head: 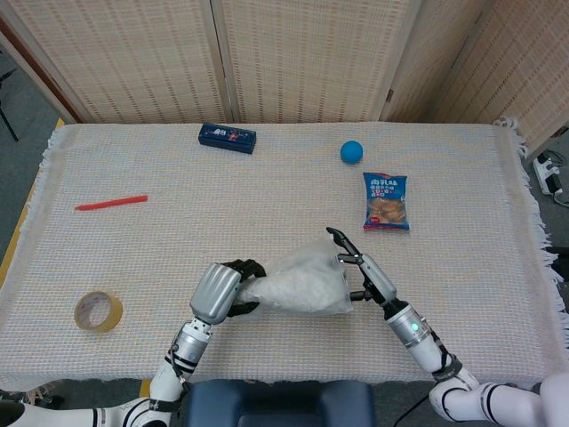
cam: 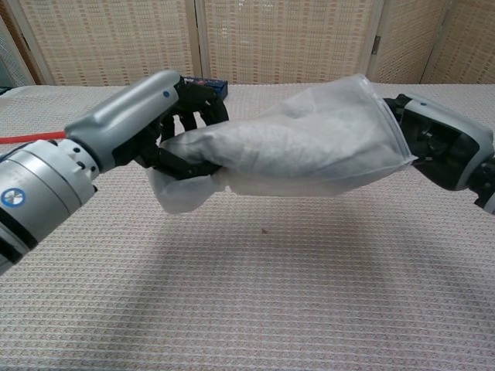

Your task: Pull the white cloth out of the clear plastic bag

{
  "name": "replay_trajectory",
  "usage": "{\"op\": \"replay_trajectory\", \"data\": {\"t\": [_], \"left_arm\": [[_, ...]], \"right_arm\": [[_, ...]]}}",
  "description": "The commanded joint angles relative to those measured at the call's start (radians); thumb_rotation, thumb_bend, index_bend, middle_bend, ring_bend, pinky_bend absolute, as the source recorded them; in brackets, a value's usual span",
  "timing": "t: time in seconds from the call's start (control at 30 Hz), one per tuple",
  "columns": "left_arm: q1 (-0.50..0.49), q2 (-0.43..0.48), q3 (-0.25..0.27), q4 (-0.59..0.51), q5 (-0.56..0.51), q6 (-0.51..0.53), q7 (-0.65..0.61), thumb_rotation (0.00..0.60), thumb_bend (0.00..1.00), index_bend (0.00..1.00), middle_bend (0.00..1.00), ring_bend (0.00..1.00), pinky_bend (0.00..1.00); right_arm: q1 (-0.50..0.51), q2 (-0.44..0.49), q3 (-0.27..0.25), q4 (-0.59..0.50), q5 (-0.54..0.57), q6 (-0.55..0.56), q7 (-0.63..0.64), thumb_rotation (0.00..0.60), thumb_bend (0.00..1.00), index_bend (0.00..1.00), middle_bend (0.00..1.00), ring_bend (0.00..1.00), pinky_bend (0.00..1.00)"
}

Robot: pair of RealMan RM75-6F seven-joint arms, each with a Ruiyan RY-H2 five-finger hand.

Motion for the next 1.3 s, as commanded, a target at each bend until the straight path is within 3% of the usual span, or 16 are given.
{"op": "replay_trajectory", "data": {"t": [0.03,0.13,0.37,0.63,0.83,1.3], "left_arm": [[0.001,0.001,0.002,0.002,-0.001,0.000,-0.002,0.600,0.42,0.61,0.66,0.56,0.72],[0.004,0.003,0.010,0.011,0.001,0.000,-0.003,0.600,0.42,0.61,0.66,0.56,0.72],[0.017,-0.004,0.043,0.050,-0.010,-0.015,-0.027,0.600,0.40,0.59,0.64,0.55,0.71],[0.014,-0.039,0.058,0.095,0.001,-0.027,-0.052,0.600,0.32,0.38,0.46,0.37,0.49],[0.011,-0.042,0.049,0.098,0.000,-0.032,-0.063,0.600,0.22,0.25,0.38,0.29,0.38],[0.028,0.037,0.031,0.046,-0.115,-0.117,-0.159,0.600,0.13,0.21,0.34,0.24,0.33]], "right_arm": [[-0.003,0.002,-0.001,-0.002,0.002,0.001,-0.004,0.600,0.56,0.74,0.03,0.00,0.00],[-0.007,0.004,-0.008,0.001,0.001,-0.001,-0.015,0.600,0.64,0.75,0.04,0.00,0.00],[-0.022,0.010,-0.016,0.041,0.014,-0.010,-0.039,0.600,0.70,0.75,0.05,0.00,0.00],[-0.031,0.006,-0.026,0.083,0.020,-0.024,-0.072,0.600,0.70,0.75,0.05,0.00,0.00],[-0.033,-0.009,-0.032,0.114,0.016,-0.030,-0.072,0.600,0.70,0.75,0.05,0.00,0.00],[-0.058,0.014,-0.065,0.140,-0.001,-0.026,-0.101,0.600,0.70,0.75,0.05,0.00,0.00]]}}
